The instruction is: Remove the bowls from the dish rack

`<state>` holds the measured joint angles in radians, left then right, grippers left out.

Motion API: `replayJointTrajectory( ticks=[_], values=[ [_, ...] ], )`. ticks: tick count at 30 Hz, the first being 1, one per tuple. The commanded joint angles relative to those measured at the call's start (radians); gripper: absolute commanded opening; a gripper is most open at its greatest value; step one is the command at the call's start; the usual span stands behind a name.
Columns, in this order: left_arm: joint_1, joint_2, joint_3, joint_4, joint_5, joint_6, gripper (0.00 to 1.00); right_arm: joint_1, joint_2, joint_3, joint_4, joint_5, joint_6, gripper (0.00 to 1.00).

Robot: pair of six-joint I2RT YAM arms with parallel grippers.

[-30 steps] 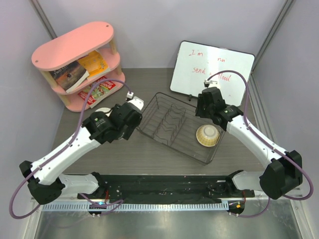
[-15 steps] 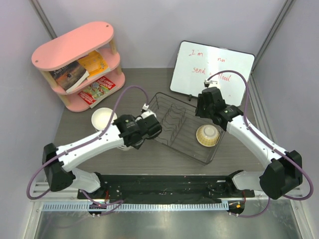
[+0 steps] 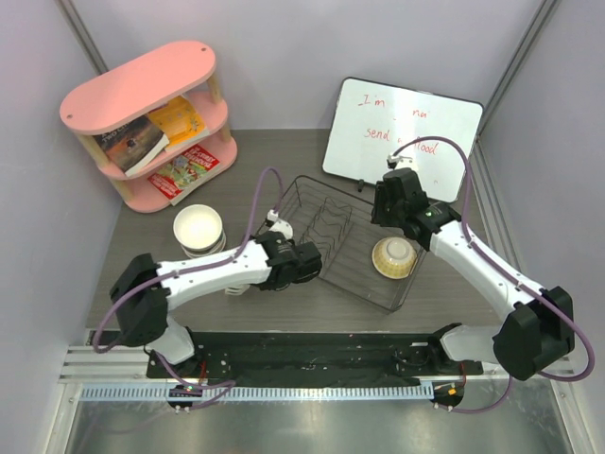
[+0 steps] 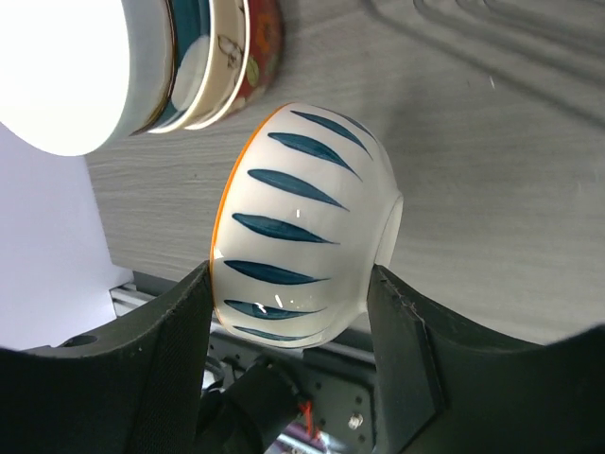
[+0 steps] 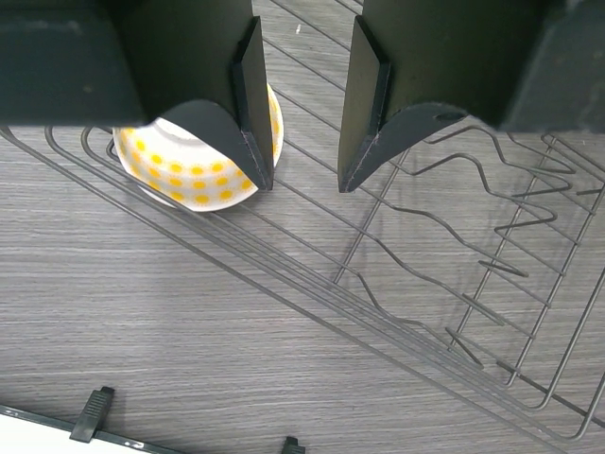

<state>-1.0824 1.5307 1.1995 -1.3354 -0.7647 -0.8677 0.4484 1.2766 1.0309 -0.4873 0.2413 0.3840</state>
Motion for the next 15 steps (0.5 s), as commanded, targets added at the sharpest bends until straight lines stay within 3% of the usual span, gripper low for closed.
replayJointTrajectory(
  ticks=[1, 4, 15],
  values=[
    [-0.01, 0.11, 0.022, -0.205, -0.157, -0.148, 0.0, -0.004, -0.043, -0.006, 0.018, 0.006, -0.013, 0.4],
    [-0.01, 0.134, 0.011, -0.137, -0.122, -0.119, 0.0, -0.005, -0.052, -0.011, 0.019, 0.013, -0.023, 0.39],
    [-0.054, 0.281, 0.023, -0.186, -0.168, -0.122, 0.0, -0.02, -0.048, 0.0, 0.016, -0.003, -0.036, 0.4]
  ],
)
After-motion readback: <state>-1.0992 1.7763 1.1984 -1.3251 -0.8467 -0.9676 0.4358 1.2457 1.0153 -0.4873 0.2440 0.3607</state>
